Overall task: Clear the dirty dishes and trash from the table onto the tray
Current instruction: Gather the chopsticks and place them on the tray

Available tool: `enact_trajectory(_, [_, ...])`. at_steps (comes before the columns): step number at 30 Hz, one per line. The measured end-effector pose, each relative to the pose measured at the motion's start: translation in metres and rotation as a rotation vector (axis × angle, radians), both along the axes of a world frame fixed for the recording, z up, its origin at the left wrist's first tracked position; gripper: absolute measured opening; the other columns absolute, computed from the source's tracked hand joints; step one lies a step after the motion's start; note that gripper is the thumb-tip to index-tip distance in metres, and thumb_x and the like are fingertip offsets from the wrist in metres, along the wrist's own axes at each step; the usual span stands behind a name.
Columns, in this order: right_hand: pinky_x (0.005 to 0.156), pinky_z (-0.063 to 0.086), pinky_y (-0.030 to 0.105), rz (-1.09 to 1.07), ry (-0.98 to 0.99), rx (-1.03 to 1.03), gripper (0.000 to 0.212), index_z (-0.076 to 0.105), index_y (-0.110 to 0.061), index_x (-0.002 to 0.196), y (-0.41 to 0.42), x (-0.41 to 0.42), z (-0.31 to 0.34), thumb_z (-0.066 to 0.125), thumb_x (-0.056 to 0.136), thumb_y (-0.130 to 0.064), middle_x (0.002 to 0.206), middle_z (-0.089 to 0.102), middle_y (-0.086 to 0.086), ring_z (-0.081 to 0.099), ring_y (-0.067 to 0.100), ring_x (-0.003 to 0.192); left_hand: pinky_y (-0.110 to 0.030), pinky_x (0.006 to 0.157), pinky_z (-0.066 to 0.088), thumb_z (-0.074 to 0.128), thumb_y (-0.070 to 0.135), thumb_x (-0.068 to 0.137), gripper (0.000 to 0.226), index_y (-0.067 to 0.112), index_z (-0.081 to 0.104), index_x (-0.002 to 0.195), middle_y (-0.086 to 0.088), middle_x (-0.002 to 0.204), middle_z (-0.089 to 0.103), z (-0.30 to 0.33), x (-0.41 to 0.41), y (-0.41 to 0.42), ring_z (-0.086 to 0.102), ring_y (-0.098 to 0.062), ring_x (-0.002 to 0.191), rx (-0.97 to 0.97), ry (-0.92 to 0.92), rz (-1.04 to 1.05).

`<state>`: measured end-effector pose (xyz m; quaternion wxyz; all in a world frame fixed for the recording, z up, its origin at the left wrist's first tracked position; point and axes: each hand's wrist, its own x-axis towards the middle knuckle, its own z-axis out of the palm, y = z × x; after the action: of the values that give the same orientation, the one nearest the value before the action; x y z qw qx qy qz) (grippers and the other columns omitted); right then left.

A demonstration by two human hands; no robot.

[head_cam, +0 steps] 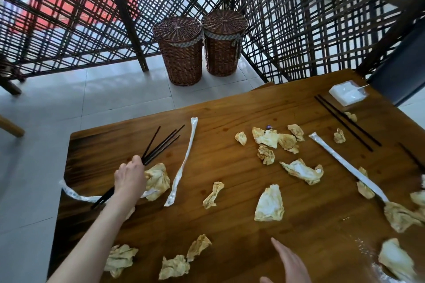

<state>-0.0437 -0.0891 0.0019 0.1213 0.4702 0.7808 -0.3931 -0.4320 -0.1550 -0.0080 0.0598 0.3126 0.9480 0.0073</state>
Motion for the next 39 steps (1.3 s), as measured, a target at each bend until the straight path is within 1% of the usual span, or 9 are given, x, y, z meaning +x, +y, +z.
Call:
enact_trajectory(3, [0.112,0.013,0.021,-0.015,-0.03,0.0,0.09,0.0,-0.029,0.147,0.0,0.004,-0.003,0.056,0.083,-0.057,0.155,0.008,-0.011,0.013,0.011,0.142,-0.033,0.061,0.042,0.04,-0.003,0.093,0.019,0.004,0.047,0.109,-0.013,0.093,0.059,0.014,0.005,-0.003,0.055,-0.026,0.078,0.123,-0.091,0.043])
enact_trajectory(6, [0.114,0.014,0.025,-0.029,-0.028,0.019,0.091,0.004,-0.031,0.148,-0.002,0.013,-0.008,0.059,0.08,-0.059,0.155,0.011,-0.013,0.014,0.012,0.142,-0.038,0.064,0.042,0.038,-0.002,0.094,0.027,0.002,0.047,0.119,-0.02,0.105,0.062,0.025,0.013,-0.003,0.06,-0.036,0.088,0.255,-0.076,0.042])
enact_trajectory(15, [0.115,0.019,0.03,-0.165,0.041,0.11,0.086,0.012,-0.037,0.147,0.024,0.038,0.003,0.063,0.08,-0.053,0.153,0.017,-0.018,0.014,0.009,0.141,-0.044,0.067,0.051,0.041,0.018,0.099,0.024,0.004,0.053,0.115,-0.016,0.094,0.064,0.048,0.093,0.012,0.061,-0.035,0.082,0.464,-0.237,0.053])
enact_trajectory(19, [0.114,0.019,0.027,-0.156,0.09,0.113,0.083,0.015,-0.035,0.147,0.056,0.064,0.007,0.064,0.081,-0.05,0.151,0.021,-0.017,0.016,0.008,0.14,-0.03,0.042,0.036,0.04,0.03,0.099,0.022,0.012,0.052,0.103,-0.006,0.065,0.057,0.054,0.142,0.027,0.053,-0.022,0.052,0.492,-0.375,0.087])
enact_trajectory(21, [0.114,0.019,0.026,-0.133,0.092,0.122,0.082,0.016,-0.035,0.147,0.075,0.083,0.008,0.064,0.082,-0.049,0.151,0.022,-0.016,0.016,0.008,0.14,-0.025,0.037,0.031,0.041,0.034,0.098,0.019,0.018,0.051,0.101,-0.005,0.061,0.056,0.054,0.171,0.038,0.051,-0.019,0.046,0.517,-0.456,0.12])
enact_trajectory(26, [0.113,0.02,0.027,-0.093,0.047,0.139,0.081,0.017,-0.035,0.147,0.128,0.136,0.006,0.063,0.082,-0.05,0.151,0.023,-0.015,0.017,0.01,0.139,-0.02,0.033,0.031,0.043,0.034,0.098,0.027,0.018,0.056,0.081,-0.002,0.055,0.054,0.047,0.247,0.07,0.047,-0.013,0.041,0.557,-0.532,0.17])
enact_trajectory(31, [0.114,0.02,0.029,-0.043,0.024,0.171,0.081,0.018,-0.034,0.147,0.188,0.189,0.003,0.064,0.082,-0.05,0.151,0.024,-0.014,0.019,0.01,0.14,-0.018,0.032,0.029,0.042,0.036,0.098,0.018,0.022,0.053,0.096,0.001,0.062,0.059,0.037,0.315,0.111,0.053,-0.014,0.045,0.523,-0.555,0.225])
enact_trajectory(34, [0.113,0.021,0.028,-0.015,0.033,0.195,0.081,0.021,-0.031,0.147,0.216,0.214,0.004,0.066,0.081,-0.048,0.15,0.027,-0.013,0.022,0.009,0.138,-0.023,0.038,0.034,0.041,0.039,0.098,0.02,0.025,0.053,0.092,0.002,0.065,0.06,0.034,0.348,0.133,0.055,-0.014,0.052,0.521,-0.55,0.236])
enact_trajectory(39, [0.114,0.022,0.03,-0.014,0.055,0.227,0.083,0.024,-0.028,0.147,0.249,0.242,0.01,0.068,0.08,-0.046,0.149,0.03,-0.01,0.024,0.01,0.138,-0.021,0.038,0.033,0.043,0.031,0.098,0.013,0.03,0.049,0.087,0.003,0.057,0.056,0.037,0.393,0.163,0.049,-0.011,0.045,0.555,-0.572,0.244])
